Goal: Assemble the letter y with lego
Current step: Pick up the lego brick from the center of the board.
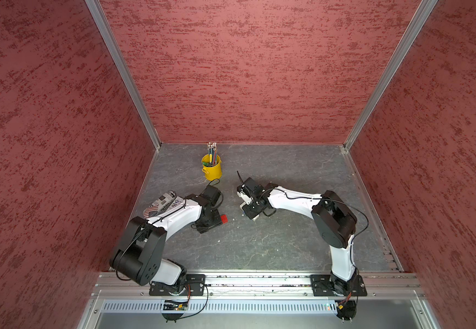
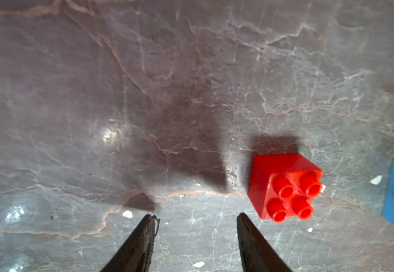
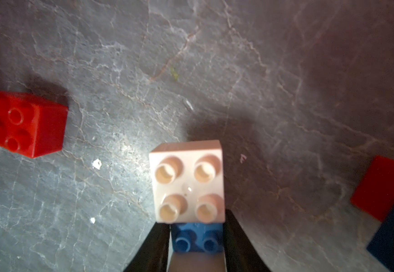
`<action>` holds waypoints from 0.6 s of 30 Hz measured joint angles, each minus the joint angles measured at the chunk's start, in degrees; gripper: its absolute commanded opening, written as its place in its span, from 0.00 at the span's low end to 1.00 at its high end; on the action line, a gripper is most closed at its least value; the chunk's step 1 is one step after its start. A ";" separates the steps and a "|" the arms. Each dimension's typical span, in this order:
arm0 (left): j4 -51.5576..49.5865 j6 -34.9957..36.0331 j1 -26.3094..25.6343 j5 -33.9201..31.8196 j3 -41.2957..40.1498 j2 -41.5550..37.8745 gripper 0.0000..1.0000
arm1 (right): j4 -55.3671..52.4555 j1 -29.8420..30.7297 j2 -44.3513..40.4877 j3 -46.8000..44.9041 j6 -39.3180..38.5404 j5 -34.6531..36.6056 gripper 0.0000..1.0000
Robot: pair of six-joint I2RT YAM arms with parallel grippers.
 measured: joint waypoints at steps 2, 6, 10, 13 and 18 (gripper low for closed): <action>0.24 0.00 0.00 0.00 0.00 0.55 0.57 | 0.00 0.00 0.04 0.00 -0.11 0.00 0.43; 0.94 0.00 0.00 0.04 0.00 1.27 0.56 | 0.02 0.00 0.24 0.00 -0.15 0.02 0.43; 1.46 0.00 -0.11 0.04 0.02 2.25 0.56 | 0.04 0.00 0.52 0.00 -0.17 0.02 0.39; 1.29 0.00 -0.35 0.00 0.44 2.73 0.55 | 0.09 0.00 0.52 0.00 -0.13 0.04 0.38; -0.09 0.00 -1.42 -1.09 1.90 4.35 0.54 | 0.15 0.00 0.52 0.00 -0.13 0.11 0.36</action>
